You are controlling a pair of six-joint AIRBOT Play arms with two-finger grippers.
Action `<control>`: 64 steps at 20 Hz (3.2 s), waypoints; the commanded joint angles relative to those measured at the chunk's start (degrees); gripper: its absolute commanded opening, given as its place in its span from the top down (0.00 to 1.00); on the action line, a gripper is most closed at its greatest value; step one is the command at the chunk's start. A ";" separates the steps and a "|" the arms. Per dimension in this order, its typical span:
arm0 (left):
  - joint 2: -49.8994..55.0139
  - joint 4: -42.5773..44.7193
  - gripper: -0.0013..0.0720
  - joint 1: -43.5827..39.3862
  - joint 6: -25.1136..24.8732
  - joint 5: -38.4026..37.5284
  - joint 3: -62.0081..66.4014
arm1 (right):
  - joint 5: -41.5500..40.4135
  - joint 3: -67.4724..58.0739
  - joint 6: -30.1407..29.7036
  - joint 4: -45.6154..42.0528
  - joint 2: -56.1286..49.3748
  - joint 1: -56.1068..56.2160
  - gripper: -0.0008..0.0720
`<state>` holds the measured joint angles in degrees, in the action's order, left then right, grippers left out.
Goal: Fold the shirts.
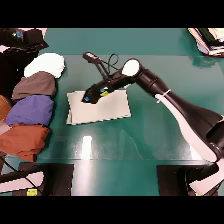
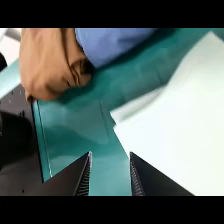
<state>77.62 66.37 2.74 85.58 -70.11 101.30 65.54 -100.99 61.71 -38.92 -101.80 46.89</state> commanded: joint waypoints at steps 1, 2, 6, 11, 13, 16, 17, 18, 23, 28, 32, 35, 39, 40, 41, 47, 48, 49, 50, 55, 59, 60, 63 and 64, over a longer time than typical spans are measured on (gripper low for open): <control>-0.55 -0.63 0.95 0.46 -0.55 -3.21 -0.04 | 6.58 5.31 3.80 -5.77 3.15 -5.90 0.60; -0.55 -0.61 0.95 0.46 -0.55 -3.56 -0.04 | 6.47 9.09 5.42 -7.54 5.11 -8.79 0.60; -0.55 -0.79 0.95 0.46 -0.52 -3.58 -0.04 | 4.59 23.89 6.43 -8.98 11.30 -21.29 0.60; -0.52 -0.81 0.95 0.46 -0.52 -2.97 -0.04 | 2.08 33.20 6.38 -1.42 10.60 -32.09 0.16; -0.48 -0.81 0.95 0.46 -0.52 -2.75 -0.04 | 2.21 33.64 6.29 1.90 7.74 -32.39 0.16; -0.48 -0.83 0.95 0.46 -0.52 -2.75 -0.04 | 0.98 33.48 4.02 7.91 3.41 -29.09 0.16; -0.48 -0.83 0.95 0.46 -0.52 -2.75 -0.04 | 0.00 33.48 3.28 10.40 2.05 -27.39 0.16; -0.48 -0.83 0.95 0.46 -0.52 -2.75 -0.04 | -0.98 33.46 2.67 12.13 1.07 -25.86 0.17; -0.48 -0.83 0.95 0.46 -0.52 -2.84 -0.04 | -1.86 25.59 2.29 13.40 -4.37 -19.19 0.24; -0.48 -1.03 0.95 0.46 -0.52 -2.91 -0.04 | -3.26 17.03 2.23 13.20 -7.76 -16.65 0.92; -0.48 -4.46 0.95 0.02 -0.52 -2.89 -0.04 | -4.07 14.99 2.29 12.94 -6.97 -18.32 0.97; -0.48 -3.78 0.95 -4.07 -0.66 -2.86 -0.04 | -3.85 15.06 5.53 3.56 -2.05 -22.93 0.97; -0.48 -3.74 0.95 -11.26 -2.08 -1.88 -0.04 | -0.04 15.08 11.78 -12.52 7.45 -34.29 0.97; -0.48 -3.76 0.95 -12.55 -2.05 -1.79 -0.04 | 0.94 15.08 12.90 -15.39 9.77 -37.83 0.97; -0.48 -3.76 0.95 -13.77 -2.05 -1.77 -0.04 | 1.79 15.10 13.84 -18.12 12.22 -41.97 0.97; -0.48 -3.85 0.95 -17.42 -2.01 -0.42 -0.04 | -0.61 23.37 17.14 -24.26 26.36 -69.96 0.97; -0.48 -3.80 0.95 -17.42 -1.99 -0.02 -0.04 | -2.08 26.05 18.27 -24.24 28.35 -74.62 0.97; -0.37 -3.80 0.95 -17.42 -1.99 0.37 -0.04 | -3.78 28.98 19.67 -24.20 30.36 -79.67 0.97; -0.26 -3.80 0.95 -17.42 -1.79 0.66 -0.04 | -5.01 31.82 20.92 -24.15 32.13 -84.21 0.97; 0.11 -3.82 0.95 -17.42 -1.55 1.01 -0.04 | -5.64 43.06 21.38 -24.20 36.89 -97.44 0.97; 0.11 -3.80 0.95 -17.42 -1.60 1.11 -0.04 | -4.83 49.79 21.31 -24.24 39.15 -98.86 0.96; 0.11 -3.80 0.95 -17.42 -1.60 1.11 -0.04 | -4.02 50.56 20.57 -24.24 39.54 -98.86 0.82; 0.11 -3.80 0.95 -17.42 -1.62 1.11 -0.04 | -0.39 49.66 15.76 -26.23 39.50 -99.43 0.31; 0.11 -3.80 0.95 -17.42 -1.62 1.09 -0.04 | 1.25 48.28 15.80 -28.74 39.50 -100.02 0.31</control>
<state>77.71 62.54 -14.63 83.94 -69.06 101.25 63.29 -52.31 79.83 -64.29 -62.76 -51.92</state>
